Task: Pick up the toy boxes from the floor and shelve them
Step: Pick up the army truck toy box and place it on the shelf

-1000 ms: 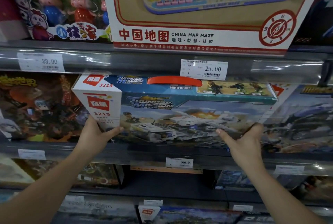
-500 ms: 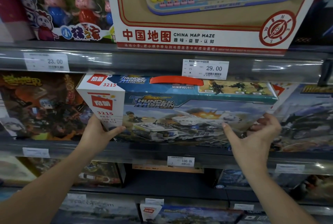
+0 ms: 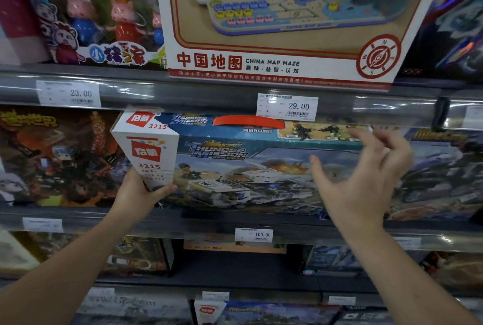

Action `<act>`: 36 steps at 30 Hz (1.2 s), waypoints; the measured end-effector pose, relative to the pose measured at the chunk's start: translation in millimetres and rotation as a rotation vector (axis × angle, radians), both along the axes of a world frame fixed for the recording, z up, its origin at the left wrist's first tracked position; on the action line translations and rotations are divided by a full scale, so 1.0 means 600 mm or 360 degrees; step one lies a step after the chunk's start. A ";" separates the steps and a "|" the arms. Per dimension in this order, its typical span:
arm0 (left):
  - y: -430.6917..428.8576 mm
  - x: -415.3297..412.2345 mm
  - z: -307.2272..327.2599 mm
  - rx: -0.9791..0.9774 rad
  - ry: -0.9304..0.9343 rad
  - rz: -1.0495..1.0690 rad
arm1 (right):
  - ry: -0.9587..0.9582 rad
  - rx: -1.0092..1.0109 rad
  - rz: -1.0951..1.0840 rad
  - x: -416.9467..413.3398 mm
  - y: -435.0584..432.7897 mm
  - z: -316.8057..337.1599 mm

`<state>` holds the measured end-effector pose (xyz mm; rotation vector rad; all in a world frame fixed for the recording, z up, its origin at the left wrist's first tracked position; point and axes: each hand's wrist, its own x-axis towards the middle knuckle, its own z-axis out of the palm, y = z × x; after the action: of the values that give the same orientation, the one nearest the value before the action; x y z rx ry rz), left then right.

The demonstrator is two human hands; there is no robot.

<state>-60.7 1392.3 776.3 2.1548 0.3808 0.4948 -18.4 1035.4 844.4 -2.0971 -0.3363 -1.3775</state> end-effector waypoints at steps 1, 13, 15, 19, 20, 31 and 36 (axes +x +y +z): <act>-0.001 0.000 0.001 0.0000 -0.0004 0.0001 | -0.0074 -0.0141 0.0007 -0.002 0.010 0.008; 0.003 -0.003 -0.003 -0.0008 -0.0053 -0.0010 | 0.0009 -0.0846 0.0295 -0.004 0.137 0.032; -0.001 -0.002 0.000 -0.0012 -0.0061 -0.0008 | -0.0009 -0.0808 0.0278 0.001 0.141 0.029; -0.001 0.004 0.002 0.0016 -0.0062 -0.0016 | -0.0021 -0.0806 0.0194 0.006 0.150 0.027; 0.000 0.005 0.001 0.0022 -0.0066 -0.0020 | -0.0027 -0.0795 0.0185 0.007 0.152 0.025; 0.020 0.024 -0.022 0.0101 -0.0091 -0.0041 | -0.0211 -0.0664 0.0124 0.031 0.165 0.004; 0.042 0.037 -0.037 0.0166 -0.0034 -0.0020 | -0.0414 -0.0592 0.0130 0.046 0.165 -0.006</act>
<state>-38.4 1417.7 754.4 2.2491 0.3361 0.5404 8.9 1134.4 840.8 -2.1601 -0.8316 -1.6412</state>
